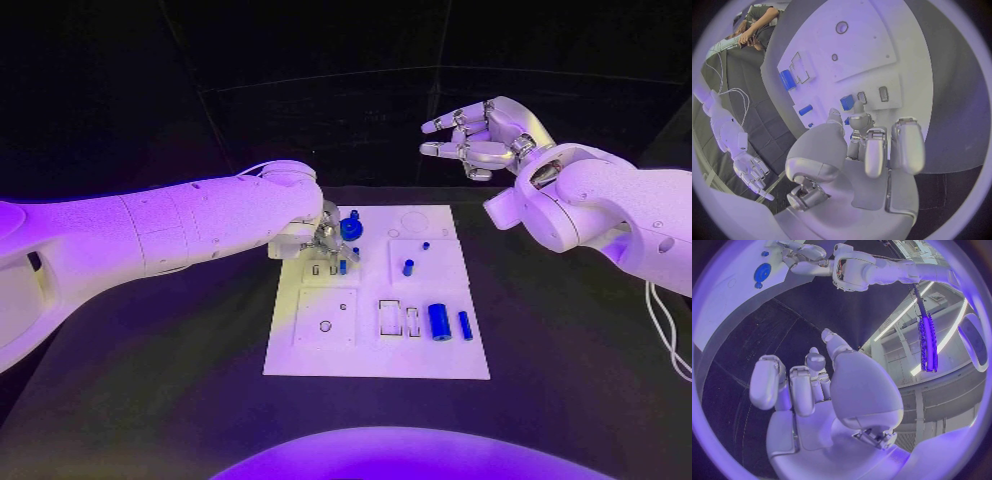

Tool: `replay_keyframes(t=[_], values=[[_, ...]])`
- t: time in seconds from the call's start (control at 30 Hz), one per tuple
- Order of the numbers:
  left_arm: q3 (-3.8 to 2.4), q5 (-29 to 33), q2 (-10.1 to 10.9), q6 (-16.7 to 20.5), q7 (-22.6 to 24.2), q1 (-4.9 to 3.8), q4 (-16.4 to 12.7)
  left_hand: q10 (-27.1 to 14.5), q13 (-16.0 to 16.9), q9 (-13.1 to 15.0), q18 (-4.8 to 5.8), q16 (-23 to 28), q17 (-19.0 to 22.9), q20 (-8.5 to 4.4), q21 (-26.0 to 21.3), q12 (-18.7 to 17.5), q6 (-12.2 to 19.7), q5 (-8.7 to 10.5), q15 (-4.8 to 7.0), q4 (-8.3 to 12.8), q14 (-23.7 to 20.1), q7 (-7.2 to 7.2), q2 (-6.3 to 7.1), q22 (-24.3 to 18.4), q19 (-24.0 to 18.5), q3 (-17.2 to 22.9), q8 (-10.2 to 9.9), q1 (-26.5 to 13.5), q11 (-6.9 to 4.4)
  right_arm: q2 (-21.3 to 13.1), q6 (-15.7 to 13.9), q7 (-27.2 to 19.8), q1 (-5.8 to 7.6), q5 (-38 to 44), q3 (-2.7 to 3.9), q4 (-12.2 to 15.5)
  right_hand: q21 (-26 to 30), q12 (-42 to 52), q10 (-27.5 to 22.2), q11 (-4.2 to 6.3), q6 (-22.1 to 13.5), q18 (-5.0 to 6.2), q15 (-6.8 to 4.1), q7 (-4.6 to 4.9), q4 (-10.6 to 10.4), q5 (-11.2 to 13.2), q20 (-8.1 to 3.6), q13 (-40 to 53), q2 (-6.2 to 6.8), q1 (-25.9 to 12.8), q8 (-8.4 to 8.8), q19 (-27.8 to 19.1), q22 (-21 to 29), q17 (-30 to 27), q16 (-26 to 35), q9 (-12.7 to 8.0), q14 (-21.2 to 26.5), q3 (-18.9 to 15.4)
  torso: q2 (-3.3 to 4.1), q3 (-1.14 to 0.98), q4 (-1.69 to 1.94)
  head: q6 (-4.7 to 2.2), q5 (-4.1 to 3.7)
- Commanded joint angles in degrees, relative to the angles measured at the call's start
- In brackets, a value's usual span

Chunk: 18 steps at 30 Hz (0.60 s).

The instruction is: Assemble the parts on the task board

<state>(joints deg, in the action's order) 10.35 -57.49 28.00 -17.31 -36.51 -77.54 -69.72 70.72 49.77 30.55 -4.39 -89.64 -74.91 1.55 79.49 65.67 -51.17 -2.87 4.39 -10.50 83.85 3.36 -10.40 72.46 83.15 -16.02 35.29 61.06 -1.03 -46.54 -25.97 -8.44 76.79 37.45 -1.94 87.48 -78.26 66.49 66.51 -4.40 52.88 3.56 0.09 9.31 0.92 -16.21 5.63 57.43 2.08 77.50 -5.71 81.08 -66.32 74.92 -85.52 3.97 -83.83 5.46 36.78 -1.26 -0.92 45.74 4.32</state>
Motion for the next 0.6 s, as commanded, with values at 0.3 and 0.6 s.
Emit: replay_keyframes(t=[0.3, 0.6], values=[[-0.02, 1.2, -0.4, -1.4, 0.0, 0.08, 0.5, -0.2, -0.1, 0.5, 0.73, -0.4, -15.1, 0.14, -0.1, 0.1, 0.9, 0.02, 0.1, 0.9, 6.2, -0.02, -0.37, -0.4, 0.2, 1.1, 0.4, 1.8, 0.21, 0.3, 0.4, 0.1, 0.14, -0.1, 0.06, -0.2, 0.2, -0.2, -0.4, 0.06, -0.4, 1.16, -0.32, 0.17, 0.1, -0.7, 0.0, -0.2, -0.44, 0.1, 0.25, -0.5, 0.1, 8.0, 0.3, -0.1, -4.3, 0.0, 0.03, 0.0, -0.01, 0.14, 0.11], [-0.02, 1.2, -0.7, -1.4, -0.1, 0.21, 0.8, -0.3, -0.1, 0.8, 0.67, -0.4, -15.1, 0.19, -0.4, 0.1, 1.1, 0.01, 0.07, 1.7, 6.2, 0.03, -0.74, -0.7, 0.1, 2.1, 0.4, 3.0, 0.24, 0.4, 0.4, 0.2, 0.14, 0.1, 0.06, -0.4, 0.3, -0.3, -0.5, 0.05, -0.4, 1.17, -0.31, 0.19, 0.1, -1.3, 0.01, -0.3, -0.5, 0.2, 0.26, -0.6, 0.2, 7.9, 0.3, -0.1, -4.3, 0.1, 0.01, 0.0, 0.05, 0.29, 0.19]])
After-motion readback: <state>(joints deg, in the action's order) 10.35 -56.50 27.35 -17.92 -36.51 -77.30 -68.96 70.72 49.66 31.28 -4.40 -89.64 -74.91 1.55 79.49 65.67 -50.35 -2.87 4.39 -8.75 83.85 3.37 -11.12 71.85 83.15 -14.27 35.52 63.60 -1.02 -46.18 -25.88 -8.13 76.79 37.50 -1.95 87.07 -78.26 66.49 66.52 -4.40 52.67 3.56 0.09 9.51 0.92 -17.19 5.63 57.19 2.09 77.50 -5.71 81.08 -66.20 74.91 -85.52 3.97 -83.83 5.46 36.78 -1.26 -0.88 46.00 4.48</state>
